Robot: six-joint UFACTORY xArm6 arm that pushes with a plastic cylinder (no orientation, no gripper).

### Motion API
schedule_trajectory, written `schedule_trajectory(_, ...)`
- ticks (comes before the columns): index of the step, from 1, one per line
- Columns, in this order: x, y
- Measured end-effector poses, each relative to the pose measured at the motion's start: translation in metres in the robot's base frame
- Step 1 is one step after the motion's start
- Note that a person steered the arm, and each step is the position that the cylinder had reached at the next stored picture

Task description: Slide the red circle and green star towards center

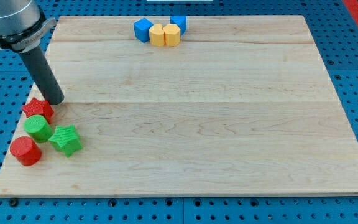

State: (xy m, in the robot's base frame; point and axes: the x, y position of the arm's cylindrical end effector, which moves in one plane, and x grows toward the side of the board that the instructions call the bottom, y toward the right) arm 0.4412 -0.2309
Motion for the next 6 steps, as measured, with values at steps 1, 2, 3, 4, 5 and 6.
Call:
schedule_trajectory(1, 0.0, 0.0)
schedule_trajectory(2, 0.0, -0.004)
schedule_trajectory(3, -0.027, -0.004)
schedule_trajectory(4, -0.033, -0.053)
schedule_trajectory(5, -0.033, -0.073)
schedule_trajectory(6, 0.014, -0.073)
